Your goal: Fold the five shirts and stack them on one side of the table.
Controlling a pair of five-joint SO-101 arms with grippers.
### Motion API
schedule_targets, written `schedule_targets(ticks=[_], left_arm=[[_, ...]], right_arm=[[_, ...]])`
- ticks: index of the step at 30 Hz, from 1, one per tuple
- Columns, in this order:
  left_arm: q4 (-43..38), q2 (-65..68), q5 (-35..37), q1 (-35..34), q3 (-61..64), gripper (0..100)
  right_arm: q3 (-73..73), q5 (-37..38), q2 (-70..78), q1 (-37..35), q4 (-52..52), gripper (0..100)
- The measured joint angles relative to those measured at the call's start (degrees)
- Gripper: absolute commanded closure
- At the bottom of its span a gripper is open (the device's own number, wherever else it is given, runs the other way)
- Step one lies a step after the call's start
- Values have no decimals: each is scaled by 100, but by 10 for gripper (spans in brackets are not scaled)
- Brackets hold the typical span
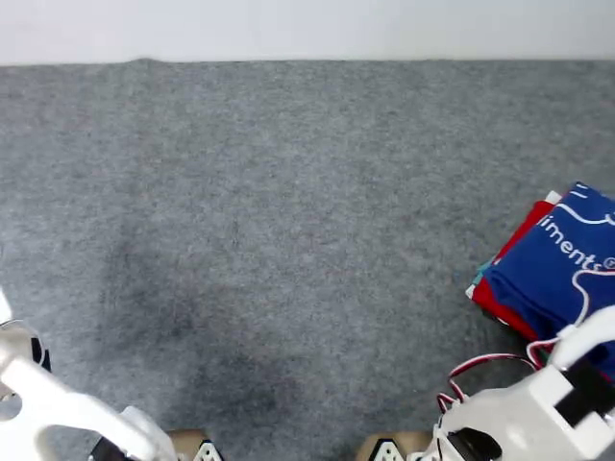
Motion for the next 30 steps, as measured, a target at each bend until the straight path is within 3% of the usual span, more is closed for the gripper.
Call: schedule_targets(ticks=[7,14,20,25,30], left_arm=[[0,0,0,0,0,994],[0,0,0,0,0,994],[105,0,0,0,0,994],[202,0,0,0,-105,994],[202,-62,0,176,-167,994]], right_arm=[[1407,-9,378,62,-26,987],[1521,-9,378,53,9,988],[1547,-9,-879,-97,9,987],[2374,-9,-2004,-554,18,987],[3560,-958,-3262,-1143,18,988]])
